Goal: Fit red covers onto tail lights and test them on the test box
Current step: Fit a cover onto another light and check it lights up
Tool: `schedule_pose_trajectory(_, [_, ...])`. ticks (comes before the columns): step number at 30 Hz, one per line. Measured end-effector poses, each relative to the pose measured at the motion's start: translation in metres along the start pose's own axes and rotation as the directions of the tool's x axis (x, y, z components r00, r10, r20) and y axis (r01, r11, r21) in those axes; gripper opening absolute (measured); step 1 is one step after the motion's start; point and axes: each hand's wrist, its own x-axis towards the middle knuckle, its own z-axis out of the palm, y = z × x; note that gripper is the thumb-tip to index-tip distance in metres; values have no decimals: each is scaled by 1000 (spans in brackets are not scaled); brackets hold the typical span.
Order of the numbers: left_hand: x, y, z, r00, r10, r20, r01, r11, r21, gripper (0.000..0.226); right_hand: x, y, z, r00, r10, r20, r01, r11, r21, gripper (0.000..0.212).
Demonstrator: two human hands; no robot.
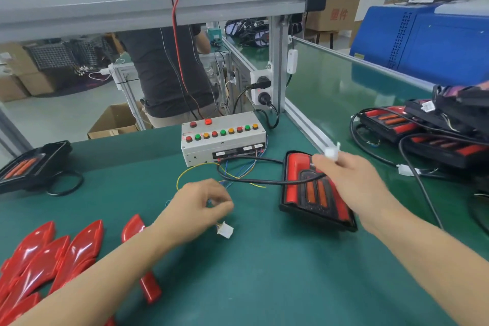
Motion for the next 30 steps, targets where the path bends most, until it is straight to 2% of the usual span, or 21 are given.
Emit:
schedule_pose_trajectory(2, [11,5,-1,991,-34,-129,45,995,84,13,6,13,-9,999,-31,-11,26,952,-306,39])
schedule_pose_trajectory(4, [22,9,0,977,-52,-207,91,978,187,34,11,24,-13,1000,9,-2,-9,899,-438,33])
schedule_pose_trajectory(6, [31,11,3,964,-125,-233,176,962,211,45,15,33,-14,991,124,57,-90,910,-405,28])
schedule_pose_trajectory(7, [36,12,3,953,-193,-235,231,962,147,44,16,37,-14,975,190,112,-143,931,-335,31])
schedule_pose_trajectory(9, [43,15,0,916,-334,-224,316,942,-110,33,17,41,-15,928,305,214,-268,945,-187,50])
schedule_pose_trajectory(10, [45,14,-3,895,-365,-258,318,925,-206,28,18,42,-16,910,334,244,-300,939,-168,62])
schedule_pose_trajectory(12, [48,12,-19,834,-303,-460,249,952,-177,20,21,46,-17,893,358,273,-317,930,-185,66])
schedule_pose_trajectory(14, [52,1,-36,729,-256,-635,223,966,-133,17,23,45,-16,869,387,307,-363,922,-134,51])
schedule_pose_trajectory(15, [55,-4,-43,709,-291,-643,250,955,-157,16,23,43,-15,852,403,333,-399,913,-85,44])
schedule_pose_trajectory(16, [59,-10,-48,725,-374,-579,295,928,-229,13,23,40,-13,837,413,359,-428,903,-41,39])
schedule_pose_trajectory(18, [64,-14,-47,777,-572,-261,434,788,-437,14,22,38,-9,826,418,379,-462,886,28,31])
schedule_pose_trajectory(19, [64,-16,-45,774,-625,-98,507,705,-496,20,21,36,-7,827,417,376,-474,878,68,29])
schedule_pose_trajectory(20, [65,-18,-41,773,-635,-3,543,664,-515,25,19,35,-4,828,415,376,-485,867,112,27])
schedule_pose_trajectory(21, [66,-21,-38,785,-619,24,538,663,-521,25,17,34,-1,829,410,379,-494,855,156,25])
schedule_pose_trajectory(24, [67,-21,-33,863,-505,-31,406,728,-552,12,12,32,7,842,394,367,-492,840,228,26])
schedule_pose_trajectory(26, [67,-22,-31,888,-449,-97,324,761,-562,18,9,32,9,858,383,343,-477,842,252,27])
schedule_pose_trajectory(28, [67,-23,-30,891,-416,-182,221,747,-627,24,7,33,9,874,370,315,-458,843,281,26])
schedule_pose_trajectory(30, [64,-29,-31,873,-395,-287,65,677,-733,29,5,34,8,896,350,275,-429,843,325,22])
